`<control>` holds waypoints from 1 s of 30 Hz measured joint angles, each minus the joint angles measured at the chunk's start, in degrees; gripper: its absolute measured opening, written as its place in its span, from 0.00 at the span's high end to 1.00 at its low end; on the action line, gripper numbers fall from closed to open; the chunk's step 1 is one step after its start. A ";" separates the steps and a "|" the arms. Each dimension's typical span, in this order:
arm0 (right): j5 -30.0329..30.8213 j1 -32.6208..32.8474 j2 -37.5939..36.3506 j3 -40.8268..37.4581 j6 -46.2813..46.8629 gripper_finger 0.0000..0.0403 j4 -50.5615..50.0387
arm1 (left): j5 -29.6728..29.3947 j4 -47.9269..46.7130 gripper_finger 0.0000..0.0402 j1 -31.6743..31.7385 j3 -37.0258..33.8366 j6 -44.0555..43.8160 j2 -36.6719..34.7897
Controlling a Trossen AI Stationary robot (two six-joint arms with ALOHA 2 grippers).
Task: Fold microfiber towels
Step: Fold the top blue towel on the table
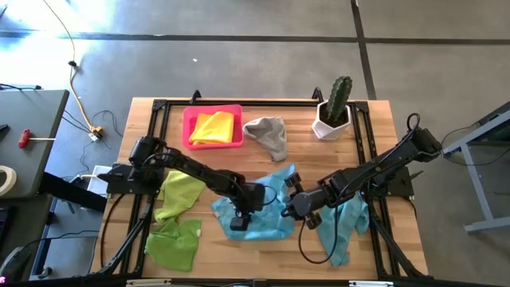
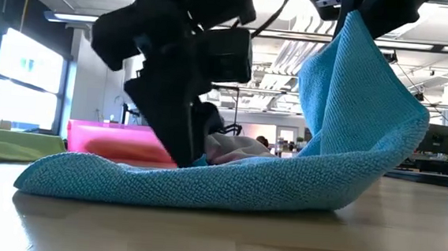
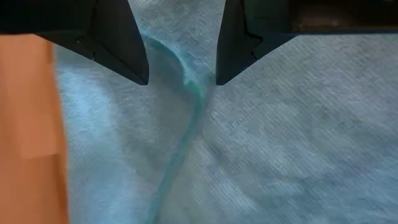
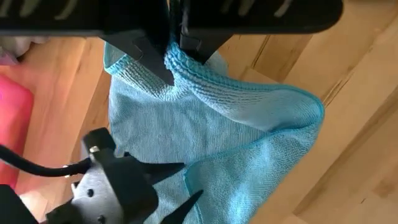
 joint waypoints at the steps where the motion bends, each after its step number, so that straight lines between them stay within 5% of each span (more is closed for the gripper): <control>1: -0.02 0.00 0.00 0.00 0.00 1.00 0.04 | 1.15 1.08 0.56 0.00 0.16 -0.02 0.48; 6: -0.01 0.01 0.00 0.00 -0.17 1.00 0.09 | 5.97 2.33 0.56 -0.22 0.14 -0.53 1.38; 17: 0.00 0.00 0.00 0.00 -0.85 1.00 0.44 | 3.82 5.02 0.59 -0.55 0.11 -2.78 1.42; 23: 0.00 0.00 0.00 0.00 -0.36 1.00 0.42 | -3.06 4.82 0.75 -0.94 0.11 -3.60 1.42; 30: 0.02 0.00 0.00 0.00 2.62 1.00 -0.03 | -1.55 2.71 0.98 -1.93 0.11 -6.01 1.42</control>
